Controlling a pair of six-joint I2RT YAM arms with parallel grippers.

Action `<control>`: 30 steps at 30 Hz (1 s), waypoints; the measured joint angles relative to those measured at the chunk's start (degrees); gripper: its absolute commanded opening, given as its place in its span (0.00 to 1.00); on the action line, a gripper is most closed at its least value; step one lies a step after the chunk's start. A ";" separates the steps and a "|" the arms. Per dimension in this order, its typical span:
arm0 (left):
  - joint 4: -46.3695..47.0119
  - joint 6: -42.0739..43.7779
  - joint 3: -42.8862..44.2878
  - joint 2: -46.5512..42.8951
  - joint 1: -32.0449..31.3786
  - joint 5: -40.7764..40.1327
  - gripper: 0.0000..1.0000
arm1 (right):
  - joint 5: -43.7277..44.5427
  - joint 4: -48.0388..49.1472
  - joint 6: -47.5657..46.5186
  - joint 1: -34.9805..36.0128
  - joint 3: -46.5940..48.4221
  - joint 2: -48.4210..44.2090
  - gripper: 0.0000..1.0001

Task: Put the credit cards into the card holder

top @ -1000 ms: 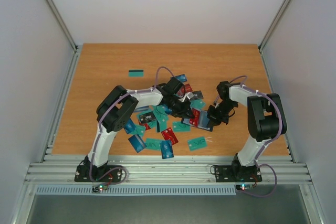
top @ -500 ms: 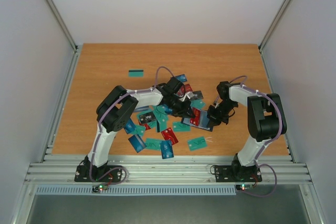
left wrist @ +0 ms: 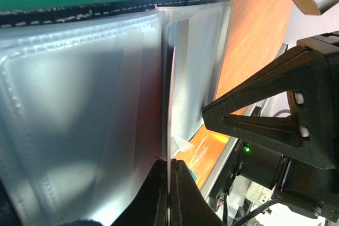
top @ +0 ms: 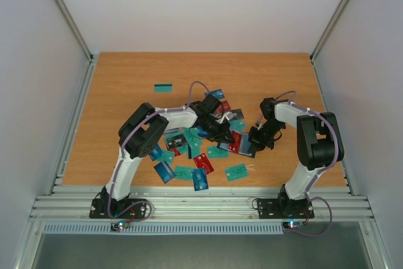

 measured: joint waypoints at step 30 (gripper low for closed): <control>-6.47 6.01 4.17 0.35 0.00 -1.01 0.00 | -1.57 -1.70 -2.36 -1.92 1.97 -1.11 0.01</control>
